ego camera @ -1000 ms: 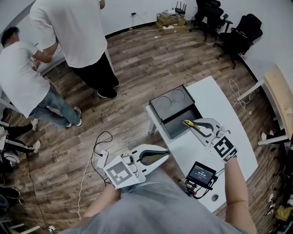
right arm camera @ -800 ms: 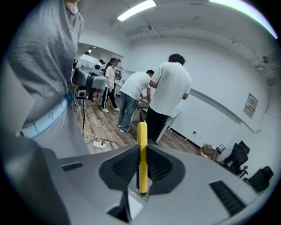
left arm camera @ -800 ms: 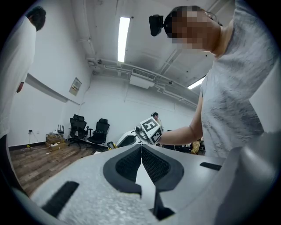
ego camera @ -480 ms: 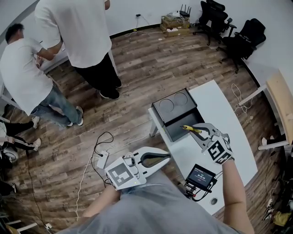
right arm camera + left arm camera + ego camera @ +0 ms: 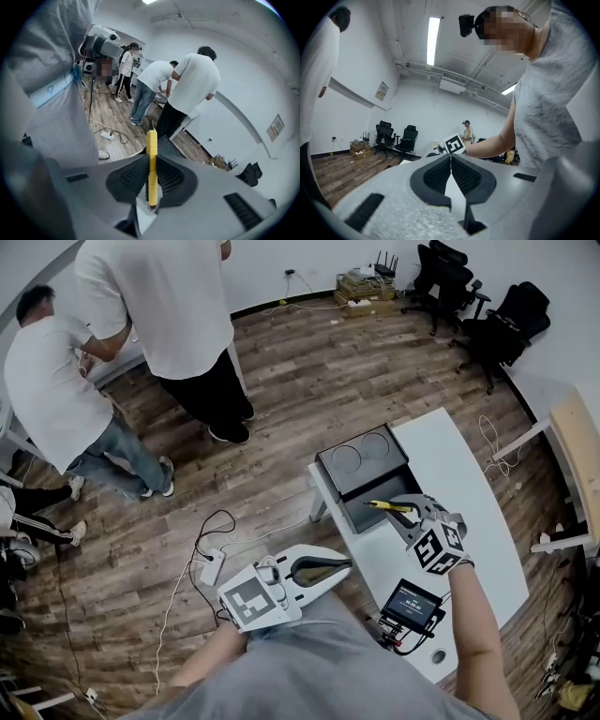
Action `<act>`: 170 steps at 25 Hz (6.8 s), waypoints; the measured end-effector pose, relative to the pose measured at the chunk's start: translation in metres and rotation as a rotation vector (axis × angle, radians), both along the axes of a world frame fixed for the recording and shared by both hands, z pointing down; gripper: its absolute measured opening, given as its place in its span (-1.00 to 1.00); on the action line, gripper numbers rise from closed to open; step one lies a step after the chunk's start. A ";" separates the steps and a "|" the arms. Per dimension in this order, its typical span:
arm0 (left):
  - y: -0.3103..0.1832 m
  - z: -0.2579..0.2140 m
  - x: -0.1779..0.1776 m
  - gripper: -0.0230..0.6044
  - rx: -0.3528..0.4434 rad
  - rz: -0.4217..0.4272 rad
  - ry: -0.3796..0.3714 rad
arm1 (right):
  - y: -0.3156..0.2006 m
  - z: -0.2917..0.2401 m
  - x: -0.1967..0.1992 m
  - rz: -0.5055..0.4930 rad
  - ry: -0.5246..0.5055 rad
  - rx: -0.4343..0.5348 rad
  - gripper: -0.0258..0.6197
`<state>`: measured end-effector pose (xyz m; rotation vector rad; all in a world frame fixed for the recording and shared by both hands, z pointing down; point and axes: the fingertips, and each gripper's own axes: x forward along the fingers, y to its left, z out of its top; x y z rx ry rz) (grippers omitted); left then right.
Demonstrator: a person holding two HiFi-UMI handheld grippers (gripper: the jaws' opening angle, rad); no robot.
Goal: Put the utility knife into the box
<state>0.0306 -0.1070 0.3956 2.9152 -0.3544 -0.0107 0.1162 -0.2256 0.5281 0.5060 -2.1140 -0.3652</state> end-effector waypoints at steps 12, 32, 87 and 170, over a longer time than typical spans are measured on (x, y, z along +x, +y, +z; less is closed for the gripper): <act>-0.003 0.007 0.000 -0.87 0.016 0.007 -0.020 | -0.009 0.037 0.003 -0.044 0.107 -0.037 -0.77; -0.008 0.025 0.011 -0.87 0.019 0.040 -0.068 | -0.022 0.090 0.012 -0.150 0.265 -0.069 -0.77; -0.007 0.040 0.029 -0.87 -0.005 0.085 -0.112 | -0.046 0.191 0.024 -0.266 0.518 -0.257 -0.76; 0.021 0.036 0.040 -0.87 0.039 0.171 -0.112 | -0.022 0.089 0.013 0.191 -0.138 -0.243 -0.83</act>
